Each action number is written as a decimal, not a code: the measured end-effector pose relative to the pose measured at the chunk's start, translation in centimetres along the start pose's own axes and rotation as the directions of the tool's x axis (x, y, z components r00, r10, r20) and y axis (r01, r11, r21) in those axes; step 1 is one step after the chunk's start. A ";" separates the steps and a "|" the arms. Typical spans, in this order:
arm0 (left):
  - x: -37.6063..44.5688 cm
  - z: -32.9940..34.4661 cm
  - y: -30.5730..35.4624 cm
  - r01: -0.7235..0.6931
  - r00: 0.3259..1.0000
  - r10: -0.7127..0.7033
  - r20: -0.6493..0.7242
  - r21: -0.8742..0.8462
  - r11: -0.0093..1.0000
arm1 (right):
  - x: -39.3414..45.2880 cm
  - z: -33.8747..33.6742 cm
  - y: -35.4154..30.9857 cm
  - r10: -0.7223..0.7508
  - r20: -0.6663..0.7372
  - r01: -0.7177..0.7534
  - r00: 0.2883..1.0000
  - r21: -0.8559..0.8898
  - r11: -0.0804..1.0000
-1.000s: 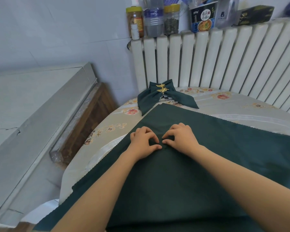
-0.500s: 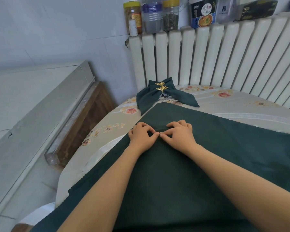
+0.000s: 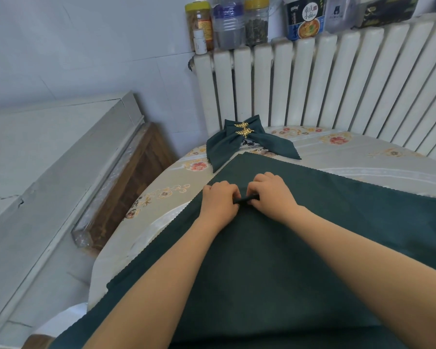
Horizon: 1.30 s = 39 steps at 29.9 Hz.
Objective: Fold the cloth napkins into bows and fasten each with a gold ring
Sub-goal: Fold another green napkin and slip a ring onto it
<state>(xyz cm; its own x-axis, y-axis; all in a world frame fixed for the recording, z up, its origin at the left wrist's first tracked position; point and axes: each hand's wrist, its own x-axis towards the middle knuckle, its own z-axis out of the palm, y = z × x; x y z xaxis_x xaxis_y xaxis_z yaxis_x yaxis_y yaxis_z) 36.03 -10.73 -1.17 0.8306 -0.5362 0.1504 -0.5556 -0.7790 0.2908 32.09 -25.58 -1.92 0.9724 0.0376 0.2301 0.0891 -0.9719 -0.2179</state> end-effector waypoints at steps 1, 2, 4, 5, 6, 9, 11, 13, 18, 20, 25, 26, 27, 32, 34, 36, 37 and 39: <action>-0.6 0.1 0.0 -0.047 0.999 0.047 -0.016 0.009 0.999 | -0.7 0.0 0.1 -0.066 -0.037 0.066 0.997 0.004 0.998; -1.2 0.1 -0.1 -0.079 0.997 0.079 -0.019 0.017 0.997 | -1.3 -0.1 0.2 -0.118 -0.060 0.119 0.991 0.012 0.993; -2.3 0.2 -0.4 -0.100 0.995 0.100 0.011 0.013 0.995 | -2.4 0.1 0.6 -0.189 -0.067 0.190 0.980 0.016 0.982; -2.7 0.3 -0.6 -0.099 0.994 0.098 0.043 0.002 0.995 | -2.9 -0.1 0.7 -0.195 -0.029 0.195 0.980 0.018 0.981; -3.1 0.3 -0.8 -0.094 0.992 0.095 0.080 -0.020 0.995 | -3.3 -0.3 0.7 -0.182 0.012 0.182 0.983 0.017 0.983; -4.1 0.1 -1.0 -0.050 0.988 0.071 0.137 -0.150 0.987 | -4.1 -0.7 1.0 -0.105 0.096 0.098 0.990 0.073 0.992; -4.2 -0.2 -1.0 0.041 0.989 0.001 0.148 -0.280 0.959 | -3.8 -1.1 0.9 0.002 0.105 -0.018 0.994 0.150 0.988; -4.0 -0.4 -1.1 0.122 0.983 -0.064 0.170 -0.354 0.927 | -3.4 -1.0 0.7 0.066 0.118 -0.083 0.991 0.149 0.985; -3.2 -0.2 -1.0 0.151 0.979 -0.120 0.168 -0.188 0.970 | -2.8 -0.2 0.2 0.167 0.198 -0.189 0.966 0.096 0.977; -2.9 -0.4 -0.8 0.191 0.968 -0.165 0.190 -0.128 0.973 | -2.6 -0.3 -0.1 0.187 0.235 -0.207 0.954 0.064 0.976; -3.1 -1.3 0.3 0.107 0.977 -0.112 0.183 0.037 0.994 | -3.5 -1.1 -1.1 0.068 0.105 -0.059 0.992 -0.088 0.994; -3.5 -1.4 0.6 0.062 0.989 -0.072 0.131 0.073 0.995 | -4.0 -1.2 -1.2 0.034 0.049 -0.030 0.998 -0.093 0.995; -4.0 -1.5 0.9 0.027 0.996 -0.034 0.080 0.088 0.996 | -4.6 -1.3 -1.2 0.000 0.003 0.000 1.000 -0.098 0.995; -7.0 -0.6 1.0 -0.059 0.998 0.058 0.031 0.011 0.998 | -7.5 -1.6 -1.1 -0.112 -0.005 0.111 0.994 -0.060 0.992; -7.9 -0.5 0.7 -0.051 0.993 0.055 0.107 -0.043 0.998 | -8.3 -1.7 -0.7 -0.120 0.028 0.121 0.992 -0.021 0.992; -8.7 -0.6 0.5 -0.027 0.981 0.050 0.188 -0.124 0.992 | -8.9 -1.8 -0.3 -0.107 0.065 0.105 0.992 0.025 0.994; -9.0 -0.7 0.4 -0.005 0.978 0.041 0.206 -0.172 0.985 | -9.2 -1.9 -0.2 -0.094 0.082 0.090 0.992 0.052 0.995; -9.3 -0.7 0.3 0.048 0.980 0.002 0.199 -0.246 0.968 | -9.4 -1.9 0.0 -0.050 0.113 0.038 0.992 0.108 0.993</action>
<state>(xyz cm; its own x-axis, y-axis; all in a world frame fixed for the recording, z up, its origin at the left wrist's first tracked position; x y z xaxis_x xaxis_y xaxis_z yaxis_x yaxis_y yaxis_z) 28.18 -5.77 -1.76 0.8052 -0.5916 -0.0403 -0.4883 -0.7001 0.5210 22.54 -26.35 -2.24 0.9849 0.1119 0.1325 0.1484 -0.9391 -0.3101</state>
